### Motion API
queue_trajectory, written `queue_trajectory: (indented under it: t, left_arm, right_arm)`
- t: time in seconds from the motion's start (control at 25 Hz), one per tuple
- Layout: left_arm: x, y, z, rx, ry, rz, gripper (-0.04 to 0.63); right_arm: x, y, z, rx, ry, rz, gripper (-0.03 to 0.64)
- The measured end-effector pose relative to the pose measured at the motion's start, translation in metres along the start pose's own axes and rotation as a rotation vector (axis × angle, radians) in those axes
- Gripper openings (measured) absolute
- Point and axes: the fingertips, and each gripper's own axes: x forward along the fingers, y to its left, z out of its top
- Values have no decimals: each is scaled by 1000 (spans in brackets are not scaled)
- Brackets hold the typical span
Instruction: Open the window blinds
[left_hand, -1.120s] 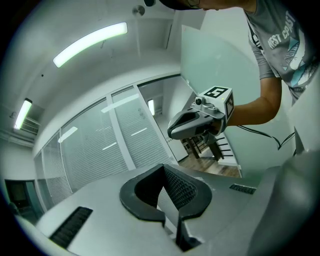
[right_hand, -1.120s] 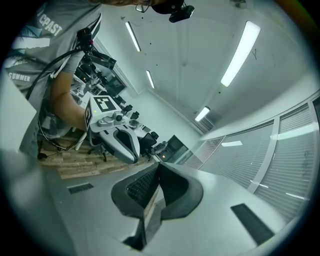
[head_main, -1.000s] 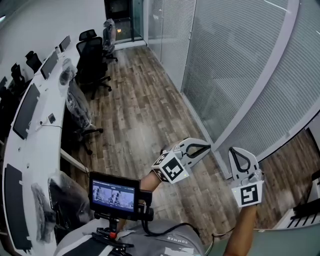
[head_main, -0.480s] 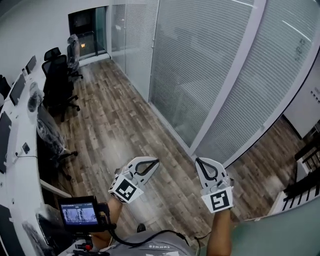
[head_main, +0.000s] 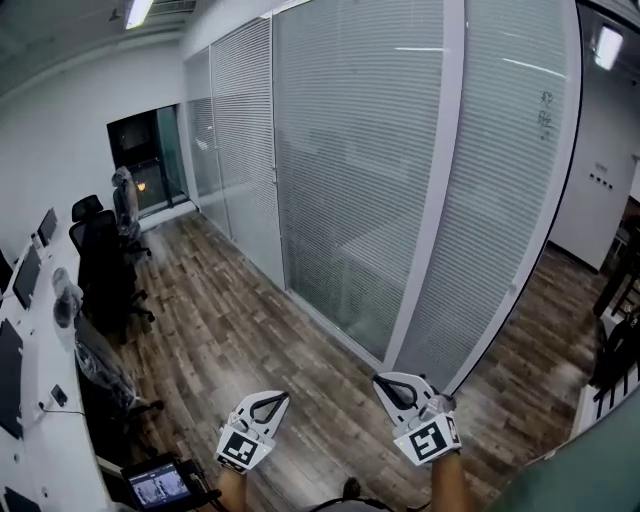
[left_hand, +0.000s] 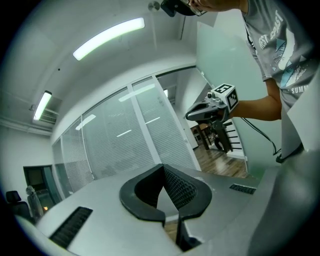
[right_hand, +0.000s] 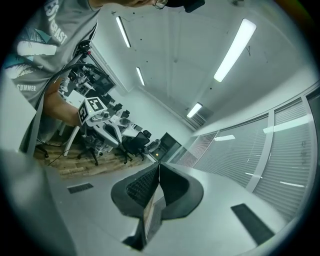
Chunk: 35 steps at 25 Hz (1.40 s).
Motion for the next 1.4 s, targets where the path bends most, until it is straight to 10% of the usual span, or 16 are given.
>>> queue_trajectory:
  t: [0.8, 1.4]
  left_arm:
    - [176, 183, -108, -22, 168, 111, -5]
    - [251, 456, -211, -8, 75, 49, -5]
  right_arm:
    - [225, -123, -207, 97, -2, 97, 3]
    - [496, -188, -204, 189, -13, 33, 3]
